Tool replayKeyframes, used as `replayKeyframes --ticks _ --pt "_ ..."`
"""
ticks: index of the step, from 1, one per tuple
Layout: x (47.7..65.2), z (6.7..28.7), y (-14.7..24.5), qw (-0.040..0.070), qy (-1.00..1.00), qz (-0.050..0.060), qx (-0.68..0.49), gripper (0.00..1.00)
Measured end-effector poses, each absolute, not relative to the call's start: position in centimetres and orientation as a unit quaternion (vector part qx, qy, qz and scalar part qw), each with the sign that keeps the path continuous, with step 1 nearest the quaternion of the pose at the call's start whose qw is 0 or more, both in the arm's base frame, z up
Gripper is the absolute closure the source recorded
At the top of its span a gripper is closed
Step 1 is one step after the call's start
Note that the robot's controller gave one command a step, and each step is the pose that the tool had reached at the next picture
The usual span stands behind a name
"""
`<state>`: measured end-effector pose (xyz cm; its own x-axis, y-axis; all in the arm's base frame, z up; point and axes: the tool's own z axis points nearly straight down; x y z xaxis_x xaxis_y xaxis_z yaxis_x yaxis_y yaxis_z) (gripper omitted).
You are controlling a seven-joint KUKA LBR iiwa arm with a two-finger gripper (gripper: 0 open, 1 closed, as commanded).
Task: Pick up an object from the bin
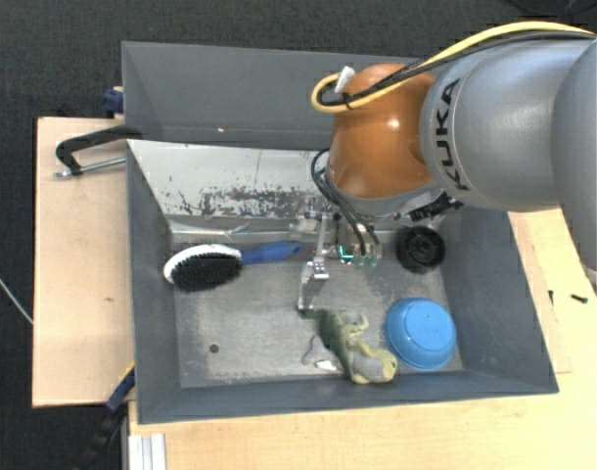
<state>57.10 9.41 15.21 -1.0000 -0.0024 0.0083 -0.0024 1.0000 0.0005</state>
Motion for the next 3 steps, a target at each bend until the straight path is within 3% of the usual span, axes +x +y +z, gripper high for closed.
replayKeyframes --ticks 1,2,3 --pt "59.5 6.9 19.5 -0.004 -1.000 -0.003 0.010 0.00" --pt "59.5 10.3 23.5 -0.005 -0.994 -0.002 0.113 0.00" --pt "60.1 10.5 21.9 -0.004 -0.995 -0.002 0.101 0.00"
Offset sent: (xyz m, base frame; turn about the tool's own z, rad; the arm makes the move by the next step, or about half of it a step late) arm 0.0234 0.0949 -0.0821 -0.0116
